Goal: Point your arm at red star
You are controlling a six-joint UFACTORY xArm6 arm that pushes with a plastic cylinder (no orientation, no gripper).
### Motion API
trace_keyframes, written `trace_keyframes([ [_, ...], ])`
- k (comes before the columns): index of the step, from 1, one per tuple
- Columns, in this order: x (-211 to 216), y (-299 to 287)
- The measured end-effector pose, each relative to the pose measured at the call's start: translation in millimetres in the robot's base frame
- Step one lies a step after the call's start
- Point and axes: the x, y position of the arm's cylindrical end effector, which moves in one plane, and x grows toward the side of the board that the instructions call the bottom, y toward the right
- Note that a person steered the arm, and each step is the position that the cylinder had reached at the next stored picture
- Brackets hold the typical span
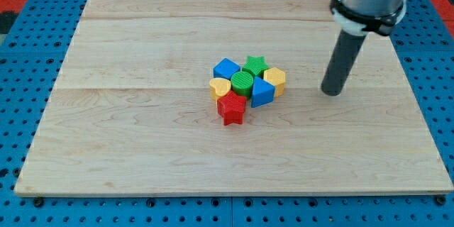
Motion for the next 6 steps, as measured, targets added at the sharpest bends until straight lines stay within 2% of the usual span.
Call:
trace_keyframes([
  [2, 31.8, -16.3],
  [4, 32.3, -90.5],
  [5, 34.1, -97.6],
  [6, 35.7, -130.2],
])
